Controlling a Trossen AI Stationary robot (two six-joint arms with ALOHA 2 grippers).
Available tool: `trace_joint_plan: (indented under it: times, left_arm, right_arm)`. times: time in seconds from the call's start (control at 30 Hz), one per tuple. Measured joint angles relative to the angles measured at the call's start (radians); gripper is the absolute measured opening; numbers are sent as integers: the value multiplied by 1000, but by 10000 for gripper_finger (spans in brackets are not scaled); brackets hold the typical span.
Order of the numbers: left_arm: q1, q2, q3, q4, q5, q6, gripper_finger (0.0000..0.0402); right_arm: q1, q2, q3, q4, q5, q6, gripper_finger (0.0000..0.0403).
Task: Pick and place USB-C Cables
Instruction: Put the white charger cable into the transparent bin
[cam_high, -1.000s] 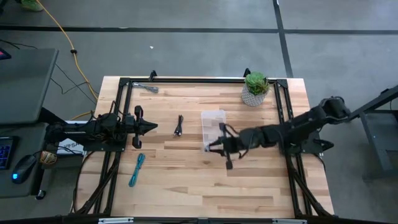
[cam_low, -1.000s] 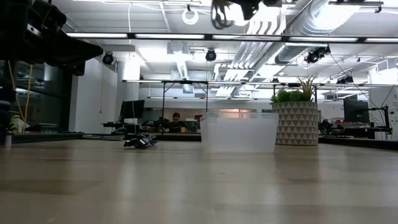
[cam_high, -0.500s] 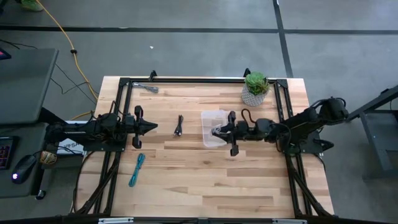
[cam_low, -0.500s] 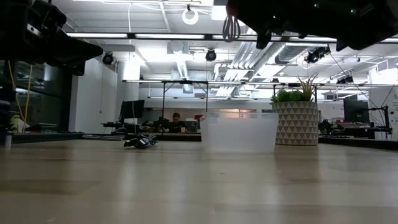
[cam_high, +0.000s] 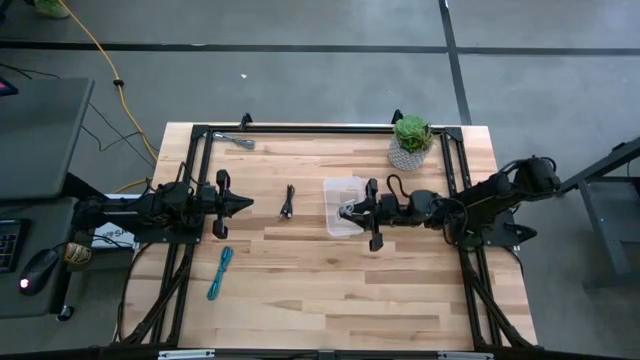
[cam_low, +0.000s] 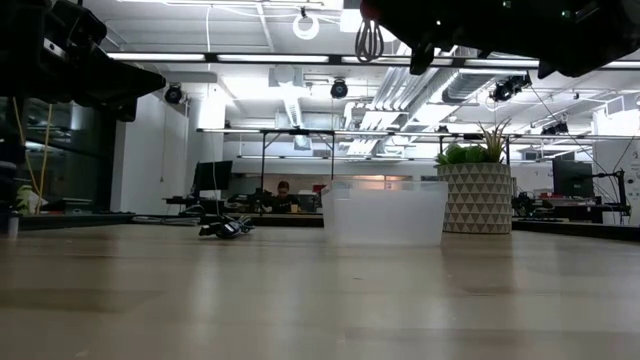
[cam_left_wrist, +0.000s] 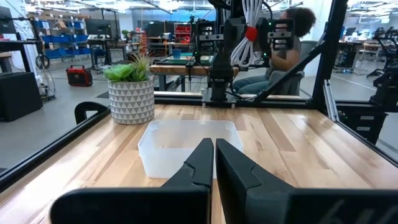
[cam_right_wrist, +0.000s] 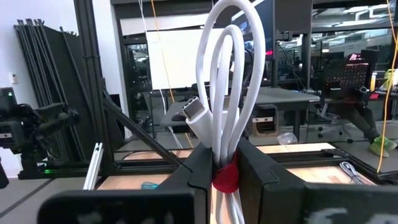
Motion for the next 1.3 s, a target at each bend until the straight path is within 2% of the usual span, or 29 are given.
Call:
trace_joint_plan:
  times: [0.23, 0.33, 0.4, 0.47, 0.6, 0.67, 0.77, 0.87, 1.03, 1.2, 1.3]
  left_arm:
    - [0, 0, 0, 0, 0, 0, 0]
    - [0, 0, 0, 0, 0, 0, 0]
    - [0, 0, 0, 0, 0, 0, 0]
    - [0, 0, 0, 0, 0, 0, 0]
    - [0, 0, 0, 0, 0, 0, 0]
    - [0, 0, 0, 0, 0, 0, 0]
    - [0, 0, 0, 0, 0, 0, 0]
    - [0, 0, 0, 0, 0, 0, 0]
    - [0, 0, 0, 0, 0, 0, 0]
    - [0, 0, 0, 0, 0, 0, 0]
    - [0, 0, 0, 0, 0, 0, 0]
  right_arm:
    - [0, 0, 0, 0, 11, -3, 26]
    - [1, -1, 50, -108, 131, -7, 26]
    - [-8, -2, 128, -305, 214, -7, 26]
    - [-33, 1, 241, -585, 262, 16, 26]
    - [-122, 54, 487, -1213, 371, 201, 26]
    - [-172, 100, 590, -1441, 357, 304, 26]
    - [-227, 181, 692, -1658, 299, 418, 26]
    - [-258, 261, 737, -1730, 225, 459, 29]
    - [-264, 360, 758, -1739, 111, 471, 29]
    - [-264, 396, 760, -1744, 88, 454, 29]
    - [-265, 405, 760, -1745, 100, 366, 29]
